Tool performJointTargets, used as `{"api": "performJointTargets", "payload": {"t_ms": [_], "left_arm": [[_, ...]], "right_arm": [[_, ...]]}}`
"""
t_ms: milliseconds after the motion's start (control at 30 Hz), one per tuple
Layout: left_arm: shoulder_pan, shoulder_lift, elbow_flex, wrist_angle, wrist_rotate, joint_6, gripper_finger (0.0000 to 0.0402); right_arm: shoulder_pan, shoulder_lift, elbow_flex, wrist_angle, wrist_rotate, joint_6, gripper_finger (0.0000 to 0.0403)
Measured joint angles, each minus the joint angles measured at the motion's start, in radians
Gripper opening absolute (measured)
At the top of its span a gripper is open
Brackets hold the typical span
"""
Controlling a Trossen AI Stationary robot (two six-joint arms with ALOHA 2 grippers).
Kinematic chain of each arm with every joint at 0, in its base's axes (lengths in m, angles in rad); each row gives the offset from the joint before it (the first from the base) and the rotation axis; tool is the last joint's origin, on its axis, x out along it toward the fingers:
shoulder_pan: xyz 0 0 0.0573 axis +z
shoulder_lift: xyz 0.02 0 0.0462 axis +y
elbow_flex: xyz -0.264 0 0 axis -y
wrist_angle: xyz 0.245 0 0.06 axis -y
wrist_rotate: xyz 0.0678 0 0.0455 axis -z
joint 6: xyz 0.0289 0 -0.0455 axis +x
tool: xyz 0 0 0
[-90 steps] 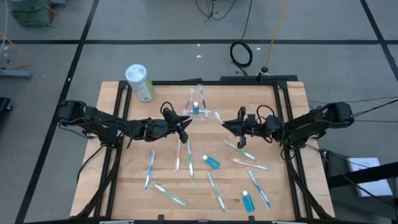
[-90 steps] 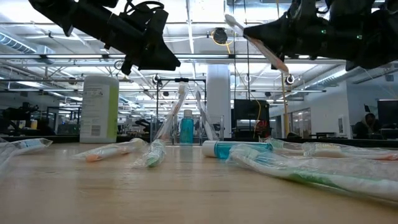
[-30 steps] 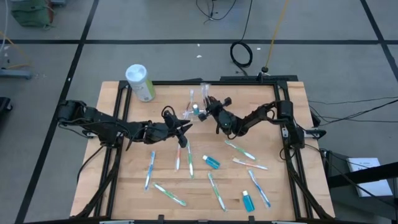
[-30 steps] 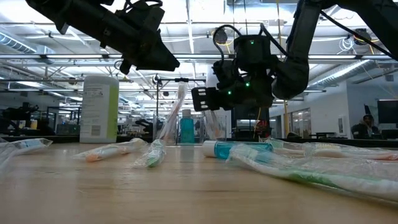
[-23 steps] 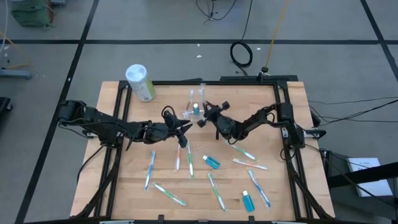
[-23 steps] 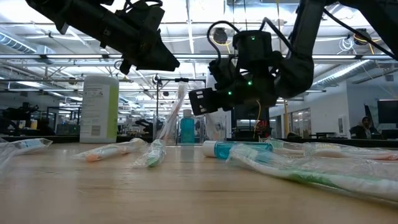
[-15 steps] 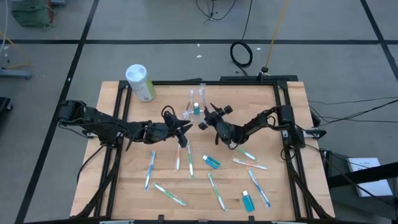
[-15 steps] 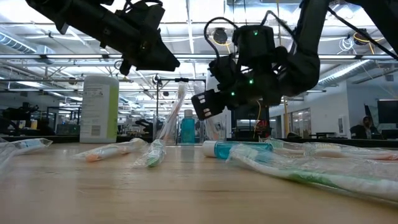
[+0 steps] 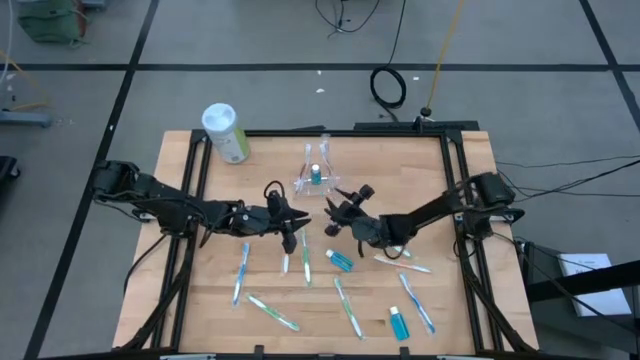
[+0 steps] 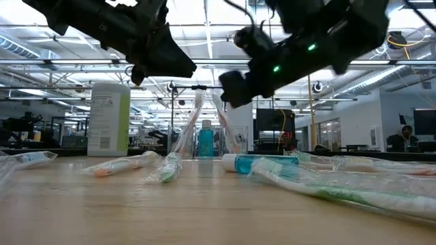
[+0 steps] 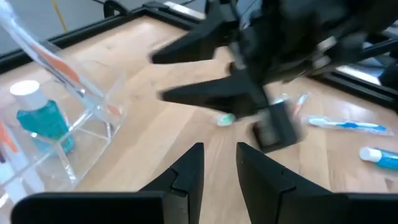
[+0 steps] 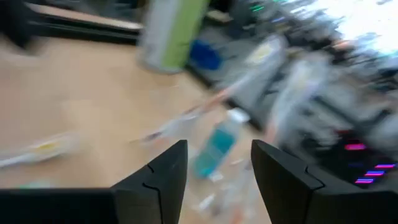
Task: Pick & Place toothbrushing station
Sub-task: Put the blue toothbrush to the left of the transparent organizer
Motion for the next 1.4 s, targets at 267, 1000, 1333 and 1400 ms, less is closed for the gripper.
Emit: {"api": "performJointTargets", "payload": {"t_ms": [267,1000,1333,1400], "left_arm": [[0.000,0.000,0.000,-0.056,0.022,-0.029,0.0104],[-0.113,0.000,0.000,-0.712,0.486,-0.828,0.0144],[-0.216,-0.081,0.072,-0.918,0.420,-0.954,0.0106],[-0.243,-0.085,0.091,-0.995,0.382,-1.007,0.0096]], "right_arm": [[0.039,-0.216,-0.108,-0.337,-0.328,0.295,0.0167],[0.043,-0.332,-0.495,0.113,-0.547,0.374,0.0165],[0.043,-0.332,-0.495,0.122,-0.547,0.364,0.0164],[0.043,-0.332,-0.495,0.121,-0.547,0.363,0.0164]]}}
